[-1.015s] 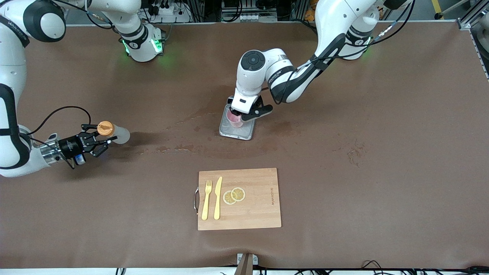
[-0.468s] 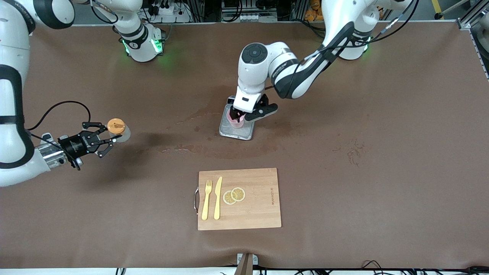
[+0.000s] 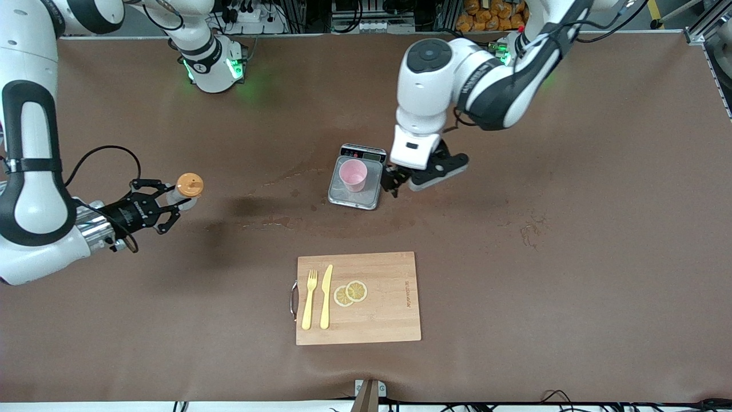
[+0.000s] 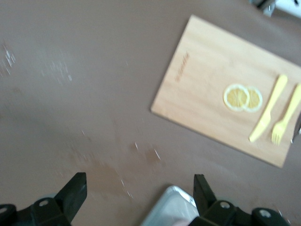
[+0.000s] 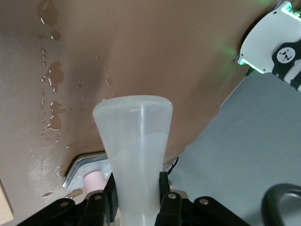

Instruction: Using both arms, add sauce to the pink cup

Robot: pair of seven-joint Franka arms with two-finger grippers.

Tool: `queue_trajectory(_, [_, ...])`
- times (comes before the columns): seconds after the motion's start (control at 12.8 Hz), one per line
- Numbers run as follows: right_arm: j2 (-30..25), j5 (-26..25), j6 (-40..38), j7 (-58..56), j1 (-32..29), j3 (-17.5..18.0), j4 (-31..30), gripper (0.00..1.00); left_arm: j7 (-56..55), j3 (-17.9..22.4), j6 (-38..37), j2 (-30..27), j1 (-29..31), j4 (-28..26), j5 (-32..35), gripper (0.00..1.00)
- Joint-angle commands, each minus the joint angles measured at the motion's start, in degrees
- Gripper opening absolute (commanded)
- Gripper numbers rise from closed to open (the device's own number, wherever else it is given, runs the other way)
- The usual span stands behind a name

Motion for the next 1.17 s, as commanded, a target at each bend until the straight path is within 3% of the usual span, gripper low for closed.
queue_trajectory(0.0, [-1.67,-2.01,-0.54,4.53,3.05,-0.52,0.04,0.30,12.07,-0.45,-1.56,-2.05,5.64,0.22,-3.07,1.00])
queue_trajectory(0.16, [-2.47,-5.08,-0.36,7.34,5.59,-0.44,1.01,0.30,22.45,-0.45,-7.52,-1.97,9.43,3.90,-4.40,1.00])
queue_trajectory(0.39, [-2.64,-5.79,-0.19,13.84,10.34,-0.70,1.44,0.30,34.50,-0.45,-12.37,-2.05,15.93,7.69,-8.70,1.00])
queue_trajectory(0.7, [-2.64,-11.42,-0.10,22.11,17.20,-0.70,3.91,0.31,49.97,-0.45,-15.54,-4.42,23.14,8.67,-9.24,1.00])
queue_trajectory(1.09, [-2.38,-16.68,-0.01,28.18,22.65,-0.61,3.82,0.31,54.84,-0.27,-23.27,-5.57,25.44,12.70,-9.41,1.00])
